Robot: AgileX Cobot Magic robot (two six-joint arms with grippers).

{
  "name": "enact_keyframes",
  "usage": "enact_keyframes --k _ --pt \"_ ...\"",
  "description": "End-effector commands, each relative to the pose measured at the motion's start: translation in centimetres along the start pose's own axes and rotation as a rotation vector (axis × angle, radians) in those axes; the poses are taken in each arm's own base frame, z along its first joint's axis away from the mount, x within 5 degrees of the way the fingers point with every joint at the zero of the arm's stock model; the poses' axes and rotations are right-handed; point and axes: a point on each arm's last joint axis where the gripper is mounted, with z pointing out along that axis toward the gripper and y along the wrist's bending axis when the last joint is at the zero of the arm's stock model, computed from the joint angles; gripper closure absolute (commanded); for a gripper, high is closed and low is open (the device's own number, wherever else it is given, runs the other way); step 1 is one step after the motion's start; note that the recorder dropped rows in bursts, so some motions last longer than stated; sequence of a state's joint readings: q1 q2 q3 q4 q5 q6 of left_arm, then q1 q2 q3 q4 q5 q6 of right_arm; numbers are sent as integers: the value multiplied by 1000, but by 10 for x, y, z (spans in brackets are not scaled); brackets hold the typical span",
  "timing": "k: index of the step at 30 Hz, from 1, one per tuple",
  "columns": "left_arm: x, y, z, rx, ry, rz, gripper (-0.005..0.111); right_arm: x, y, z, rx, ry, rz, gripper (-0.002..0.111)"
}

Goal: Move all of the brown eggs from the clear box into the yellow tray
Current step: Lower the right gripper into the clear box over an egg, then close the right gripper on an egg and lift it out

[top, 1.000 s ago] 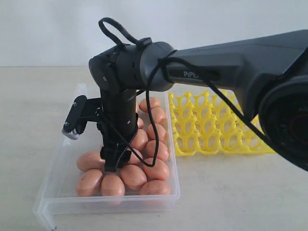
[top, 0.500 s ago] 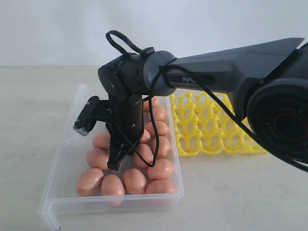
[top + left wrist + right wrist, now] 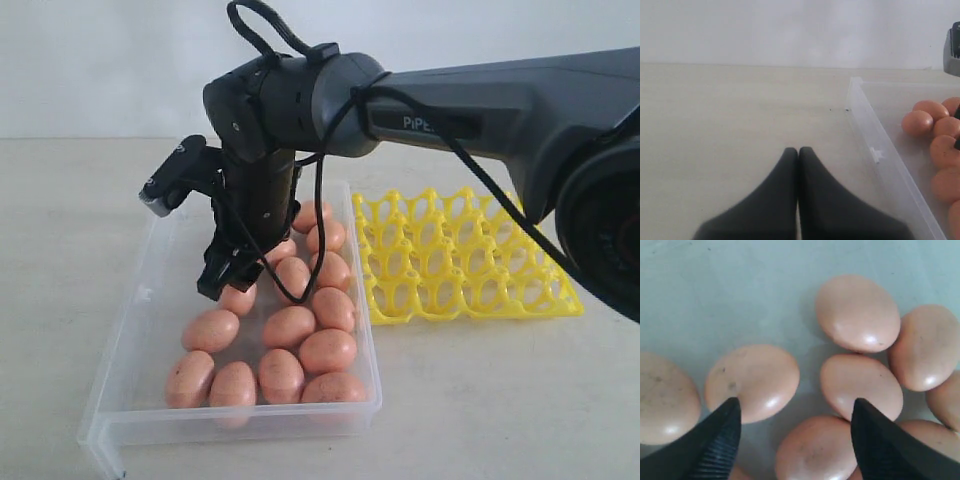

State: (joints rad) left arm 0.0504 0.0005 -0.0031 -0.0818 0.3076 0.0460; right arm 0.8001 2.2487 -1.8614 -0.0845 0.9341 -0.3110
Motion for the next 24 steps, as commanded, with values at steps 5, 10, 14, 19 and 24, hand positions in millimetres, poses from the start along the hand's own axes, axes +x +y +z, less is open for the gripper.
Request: enact_keyframes --k 5,10,14,19,24 --pt "1 0 0 2 -1 -4 111 5 -10 -9 101 35 383 45" --pt "1 0 0 2 -1 -4 111 9 -8 -2 101 76 497 54" --pt "1 0 0 6 -1 -3 111 12 -8 6 103 108 563 63" --pt "1 -2 0 28 0 2 111 13 -5 15 89 119 584 62" --pt "1 -2 0 39 1 4 111 15 -4 23 86 136 584 62"
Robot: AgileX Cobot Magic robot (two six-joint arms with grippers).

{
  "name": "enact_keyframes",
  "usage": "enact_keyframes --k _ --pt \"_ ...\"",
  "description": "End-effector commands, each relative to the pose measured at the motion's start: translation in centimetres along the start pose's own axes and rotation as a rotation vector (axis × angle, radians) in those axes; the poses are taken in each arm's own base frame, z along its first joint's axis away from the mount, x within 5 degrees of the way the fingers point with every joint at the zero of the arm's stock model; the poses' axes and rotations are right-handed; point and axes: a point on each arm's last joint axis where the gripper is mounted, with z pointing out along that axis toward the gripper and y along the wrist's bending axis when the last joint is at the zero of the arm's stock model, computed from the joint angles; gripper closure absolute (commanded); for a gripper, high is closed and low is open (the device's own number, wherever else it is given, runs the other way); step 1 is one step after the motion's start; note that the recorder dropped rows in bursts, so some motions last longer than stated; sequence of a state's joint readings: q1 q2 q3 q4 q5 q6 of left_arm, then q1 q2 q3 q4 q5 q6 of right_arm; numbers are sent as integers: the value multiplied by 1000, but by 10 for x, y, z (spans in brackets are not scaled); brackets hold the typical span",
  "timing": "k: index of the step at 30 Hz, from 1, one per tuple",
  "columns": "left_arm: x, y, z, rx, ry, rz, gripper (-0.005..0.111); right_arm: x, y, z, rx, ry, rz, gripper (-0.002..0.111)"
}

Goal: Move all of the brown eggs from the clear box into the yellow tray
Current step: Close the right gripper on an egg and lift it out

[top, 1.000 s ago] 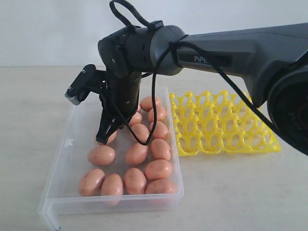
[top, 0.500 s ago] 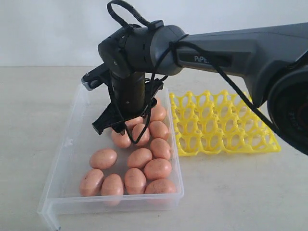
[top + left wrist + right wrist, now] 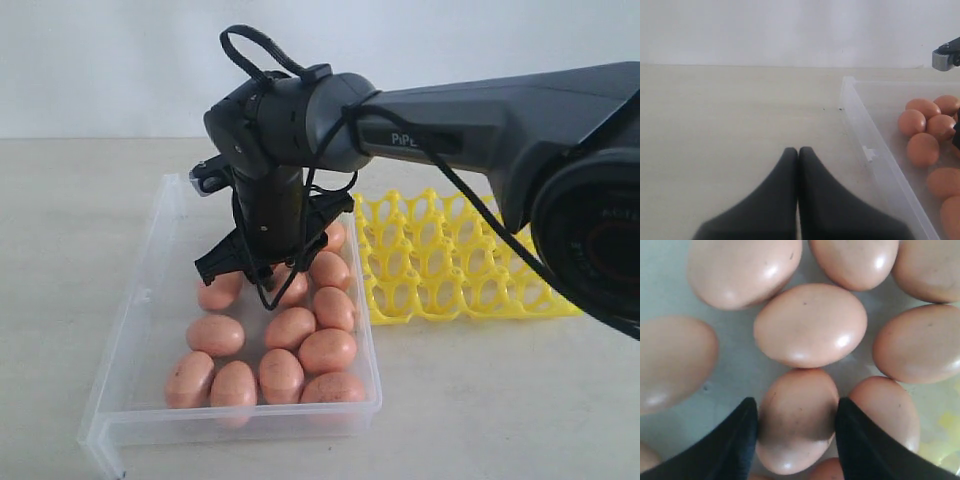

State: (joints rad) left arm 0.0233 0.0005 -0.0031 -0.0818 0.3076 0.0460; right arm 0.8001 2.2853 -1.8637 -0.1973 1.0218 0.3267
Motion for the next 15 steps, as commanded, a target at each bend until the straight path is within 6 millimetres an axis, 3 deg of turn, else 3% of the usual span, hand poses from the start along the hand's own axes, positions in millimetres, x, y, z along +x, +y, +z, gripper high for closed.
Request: enact_keyframes --k 1,4,9,15 --pt "1 -1 0 12 0 -1 111 1 0 10 -3 21 12 62" --pt "1 -1 0 12 0 -1 111 2 1 14 -5 31 14 62" --pt "1 -1 0 12 0 -1 111 4 3 23 -9 45 12 42" --pt "1 -1 0 12 0 -1 111 3 4 28 -13 39 11 49"
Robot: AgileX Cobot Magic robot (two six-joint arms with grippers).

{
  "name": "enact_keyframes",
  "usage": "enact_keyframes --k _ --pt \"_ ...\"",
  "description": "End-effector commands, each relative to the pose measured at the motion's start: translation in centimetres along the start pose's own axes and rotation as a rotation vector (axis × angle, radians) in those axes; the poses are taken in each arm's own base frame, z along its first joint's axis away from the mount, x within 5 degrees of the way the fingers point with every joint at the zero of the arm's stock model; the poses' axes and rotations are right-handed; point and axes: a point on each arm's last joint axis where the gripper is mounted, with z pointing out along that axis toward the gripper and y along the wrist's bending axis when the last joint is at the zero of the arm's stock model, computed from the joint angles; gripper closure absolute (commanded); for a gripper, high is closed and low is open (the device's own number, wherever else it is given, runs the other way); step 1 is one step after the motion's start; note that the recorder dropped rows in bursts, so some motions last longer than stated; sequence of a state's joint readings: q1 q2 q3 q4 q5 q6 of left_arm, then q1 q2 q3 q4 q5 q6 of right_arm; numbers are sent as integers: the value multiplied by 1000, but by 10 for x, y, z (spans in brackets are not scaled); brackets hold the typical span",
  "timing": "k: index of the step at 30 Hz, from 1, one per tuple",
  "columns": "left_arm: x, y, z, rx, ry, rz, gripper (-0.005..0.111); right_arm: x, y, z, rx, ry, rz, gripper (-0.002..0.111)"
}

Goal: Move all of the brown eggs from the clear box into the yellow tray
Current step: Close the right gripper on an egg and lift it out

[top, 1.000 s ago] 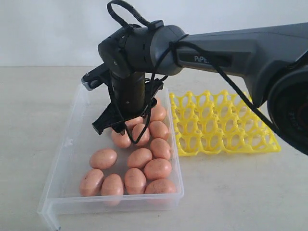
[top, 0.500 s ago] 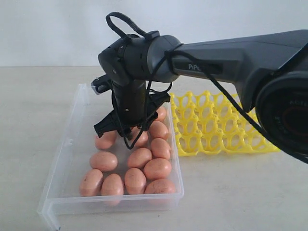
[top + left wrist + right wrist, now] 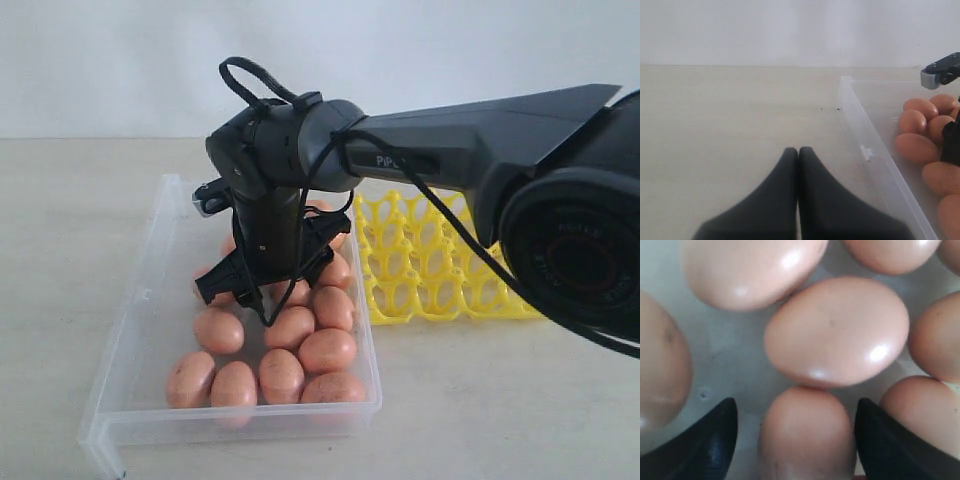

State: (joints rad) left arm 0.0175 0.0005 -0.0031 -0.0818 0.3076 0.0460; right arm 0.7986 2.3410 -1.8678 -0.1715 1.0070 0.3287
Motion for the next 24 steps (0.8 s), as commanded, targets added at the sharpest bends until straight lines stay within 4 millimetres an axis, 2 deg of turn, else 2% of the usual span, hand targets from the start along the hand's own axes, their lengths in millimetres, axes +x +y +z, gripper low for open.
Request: enact_keyframes --k 1,3,5,6,9,12,16,19,22,24 --pt "1 0 0 7 -1 -3 111 -1 -1 3 0 -5 5 54" --pt "1 0 0 7 -1 -3 111 -1 -1 3 -2 -9 5 70" --pt "1 0 0 7 -1 -3 111 -1 -1 3 -1 -14 3 93" --pt "1 0 0 7 -1 -3 111 -2 -1 3 -1 -17 0 108" --pt "1 0 0 7 -1 -3 111 -6 -1 1 -5 -69 -39 109" --pt "1 0 0 7 -1 -3 111 -12 -1 -13 -17 -136 -72 109" --pt "1 0 0 7 -1 -3 111 -20 -8 -44 9 -237 -90 109" --pt "1 0 0 7 -1 -3 111 -24 -15 -70 47 -331 -42 109" --pt "1 0 0 7 -1 -3 111 -24 -17 -99 14 -544 75 109" --pt "1 0 0 7 -1 -3 111 -17 -14 -118 -58 -719 131 109"
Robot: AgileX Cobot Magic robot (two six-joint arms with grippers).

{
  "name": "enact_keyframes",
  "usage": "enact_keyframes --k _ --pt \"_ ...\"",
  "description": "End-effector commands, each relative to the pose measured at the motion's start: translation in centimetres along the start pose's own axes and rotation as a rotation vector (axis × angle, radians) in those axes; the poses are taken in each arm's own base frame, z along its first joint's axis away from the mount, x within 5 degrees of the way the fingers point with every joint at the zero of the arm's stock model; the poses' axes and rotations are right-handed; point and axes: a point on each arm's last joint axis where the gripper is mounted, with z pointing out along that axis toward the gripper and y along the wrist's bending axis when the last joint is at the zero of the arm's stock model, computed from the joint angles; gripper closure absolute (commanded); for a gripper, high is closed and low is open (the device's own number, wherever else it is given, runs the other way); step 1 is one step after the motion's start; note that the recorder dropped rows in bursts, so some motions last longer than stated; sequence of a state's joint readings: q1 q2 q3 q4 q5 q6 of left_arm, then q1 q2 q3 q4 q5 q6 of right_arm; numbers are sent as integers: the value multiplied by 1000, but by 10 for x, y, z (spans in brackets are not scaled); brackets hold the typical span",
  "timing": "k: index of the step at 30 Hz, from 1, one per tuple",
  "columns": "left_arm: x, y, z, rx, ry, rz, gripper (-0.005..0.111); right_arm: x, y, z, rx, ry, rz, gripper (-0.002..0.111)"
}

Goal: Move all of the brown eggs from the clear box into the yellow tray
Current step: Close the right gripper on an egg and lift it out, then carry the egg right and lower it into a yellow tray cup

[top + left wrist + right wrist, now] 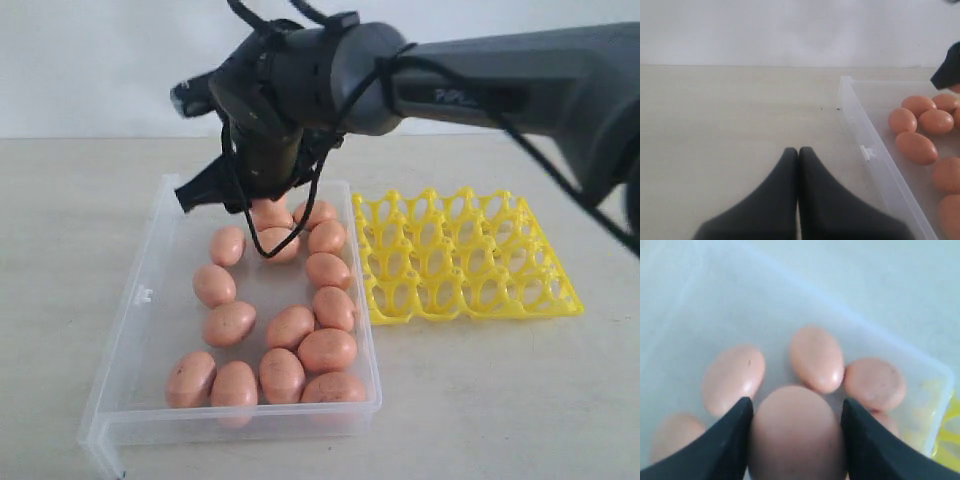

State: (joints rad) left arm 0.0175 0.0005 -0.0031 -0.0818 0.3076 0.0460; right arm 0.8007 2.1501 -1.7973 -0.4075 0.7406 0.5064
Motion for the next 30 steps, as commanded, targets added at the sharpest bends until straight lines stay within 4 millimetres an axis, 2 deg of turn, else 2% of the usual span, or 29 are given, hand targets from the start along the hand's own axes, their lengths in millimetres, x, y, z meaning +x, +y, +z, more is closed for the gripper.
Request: enact_keyframes --k 1,4,6,7,14,18,23,25,26,28,29,30 --pt "1 0 0 7 -1 -3 111 -7 5 -48 -131 -387 86 109" --pt "1 0 0 7 -1 -3 111 7 17 -79 -302 -576 -246 109" --pt "1 0 0 7 -1 -3 111 14 10 -91 -261 -593 -333 109" --pt "1 0 0 7 -1 -3 111 16 3 -94 -201 -597 -306 109" --pt "1 0 0 7 -1 -3 111 0 -79 -108 538 -612 -229 109" --pt "1 0 0 7 -1 -3 111 3 -119 -134 820 -591 -124 109" --pt "1 0 0 7 -1 -3 111 10 -162 -172 757 -730 192 109" --pt "1 0 0 7 -1 -3 111 17 -186 -188 749 -768 294 109" --pt "1 0 0 7 -1 -3 111 24 -206 -197 755 -784 354 109" --pt "1 0 0 7 -1 -3 111 34 -234 -206 726 -778 360 109" --pt "1 0 0 7 -1 -3 111 41 -258 -211 705 -755 330 109" --pt "1 0 0 7 -1 -3 111 45 -269 -212 624 -738 270 109"
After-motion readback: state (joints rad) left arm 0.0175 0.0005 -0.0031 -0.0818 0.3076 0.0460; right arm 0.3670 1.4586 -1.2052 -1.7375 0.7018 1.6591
